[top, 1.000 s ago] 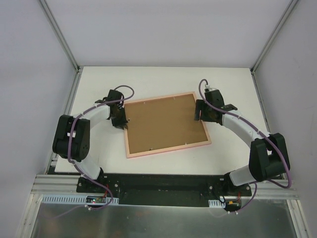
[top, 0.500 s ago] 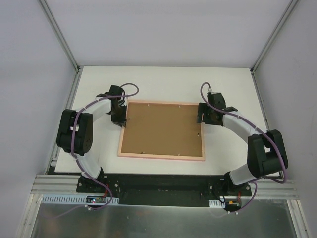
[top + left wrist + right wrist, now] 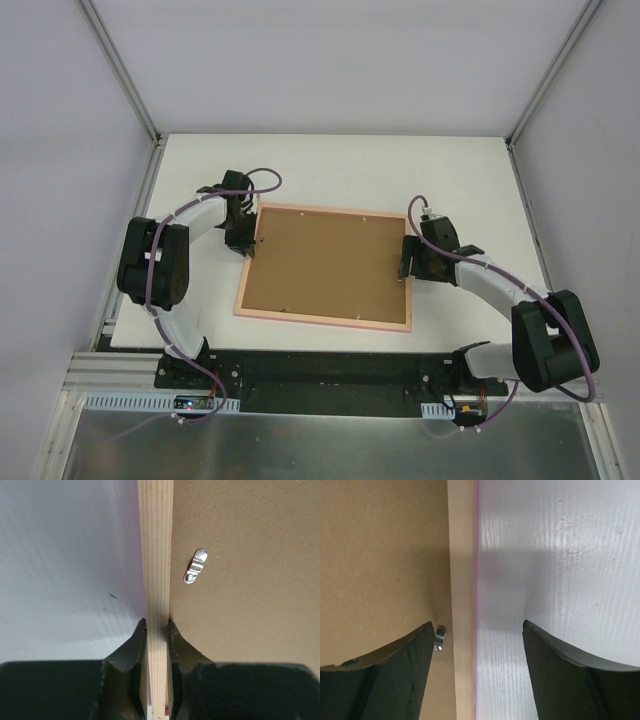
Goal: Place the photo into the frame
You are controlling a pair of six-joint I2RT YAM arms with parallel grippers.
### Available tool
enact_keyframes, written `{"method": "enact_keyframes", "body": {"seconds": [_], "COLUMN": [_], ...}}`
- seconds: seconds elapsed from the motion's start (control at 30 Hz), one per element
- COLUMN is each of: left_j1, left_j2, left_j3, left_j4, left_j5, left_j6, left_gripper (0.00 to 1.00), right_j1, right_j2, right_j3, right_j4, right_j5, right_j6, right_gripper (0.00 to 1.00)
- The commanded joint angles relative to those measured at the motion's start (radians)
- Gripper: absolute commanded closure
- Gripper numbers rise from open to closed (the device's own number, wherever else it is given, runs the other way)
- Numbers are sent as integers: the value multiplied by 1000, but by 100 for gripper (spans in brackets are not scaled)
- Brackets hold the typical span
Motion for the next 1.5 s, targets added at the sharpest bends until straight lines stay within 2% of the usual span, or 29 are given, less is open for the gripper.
{"method": "enact_keyframes", "body": {"seconds": [0.0, 0.2, 0.43, 0.57, 0.73, 1.23, 1.37, 1.47], "left_j1": [5, 6, 6, 9, 13, 13, 13, 13], "left_j2": [4, -2, -8, -8, -2, -180, -209, -209], "left_j3": [35, 24, 10, 1, -31, -220, -257, -265], "left_j4": [-33, -33, -33, -33, -19, 116, 136, 142], "left_j5": [-54, -72, -101, -126, -138, -166, -160, -161], "left_j6": [-30, -74, -112, -158, -249, -419, -425, -419], "left_gripper": [100, 100, 100, 100, 100, 100, 100, 100], "right_j1": [32, 80, 100, 109, 111, 124, 126, 126], "right_j2": [-26, -2, 23, 6, -8, 32, 54, 54], "right_j3": [-4, 3, 23, 25, 32, 65, 75, 83], "right_j4": [3, -22, -39, -59, -80, -97, -89, -95], "right_j5": [27, 71, 87, 84, 71, 53, 48, 54], "right_j6": [32, 60, 78, 78, 75, 74, 77, 80], "right_gripper": [28, 30, 43, 45, 52, 75, 78, 77]}}
